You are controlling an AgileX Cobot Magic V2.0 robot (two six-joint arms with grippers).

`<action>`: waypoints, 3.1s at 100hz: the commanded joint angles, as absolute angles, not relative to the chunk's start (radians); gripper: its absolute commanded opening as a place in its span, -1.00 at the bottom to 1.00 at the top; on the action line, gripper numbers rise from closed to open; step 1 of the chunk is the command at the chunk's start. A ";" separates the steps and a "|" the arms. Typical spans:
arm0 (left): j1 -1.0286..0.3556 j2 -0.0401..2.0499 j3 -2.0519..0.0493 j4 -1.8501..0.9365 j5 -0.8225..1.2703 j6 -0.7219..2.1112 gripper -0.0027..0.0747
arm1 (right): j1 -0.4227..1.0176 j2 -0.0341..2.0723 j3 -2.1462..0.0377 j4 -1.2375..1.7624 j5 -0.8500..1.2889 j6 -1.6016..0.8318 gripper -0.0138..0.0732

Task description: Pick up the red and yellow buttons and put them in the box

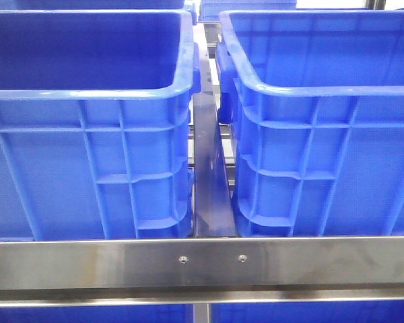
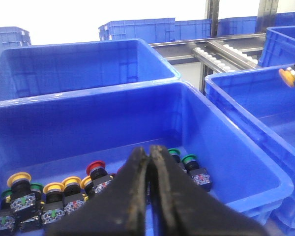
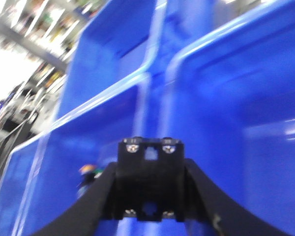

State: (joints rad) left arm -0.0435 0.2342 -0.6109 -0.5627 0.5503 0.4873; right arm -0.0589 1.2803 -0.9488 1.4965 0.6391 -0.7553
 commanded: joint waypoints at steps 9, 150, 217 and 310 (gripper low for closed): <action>-0.042 0.245 -0.634 -0.583 0.478 0.479 -0.98 | -0.138 1.352 -0.980 1.546 0.701 -0.762 -0.67; -0.042 0.245 -0.634 -0.581 0.505 0.479 -0.98 | -0.148 1.909 -1.182 1.847 0.716 -0.930 -0.67; -0.042 0.245 -0.634 -0.581 0.505 0.479 -0.98 | -0.149 1.909 -1.182 1.847 0.701 -0.930 0.60; -0.042 0.245 -0.634 -0.581 0.505 0.479 -0.98 | -0.150 1.827 -1.182 1.847 0.578 -0.858 0.61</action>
State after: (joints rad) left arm -0.0435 0.2342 -0.6109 -0.5605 0.5684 0.4849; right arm -0.1446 1.8893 -1.1520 1.7945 0.5530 -0.8539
